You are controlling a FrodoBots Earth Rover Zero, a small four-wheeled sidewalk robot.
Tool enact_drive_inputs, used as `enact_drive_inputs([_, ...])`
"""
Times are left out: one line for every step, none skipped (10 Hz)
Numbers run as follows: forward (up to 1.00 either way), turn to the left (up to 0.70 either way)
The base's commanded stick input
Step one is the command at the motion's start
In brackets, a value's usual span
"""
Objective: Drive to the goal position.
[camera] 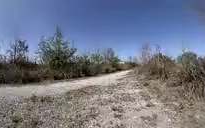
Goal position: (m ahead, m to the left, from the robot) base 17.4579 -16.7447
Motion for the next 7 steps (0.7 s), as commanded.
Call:
enact_drive_inputs([0.70,0.00])
enact_drive_inputs([0.70,0.00])
enact_drive_inputs([0.70,0.00])
enact_drive_inputs([0.70,0.00])
enact_drive_inputs([0.70,0.00])
enact_drive_inputs([0.70,0.00])
enact_drive_inputs([0.70,0.00])
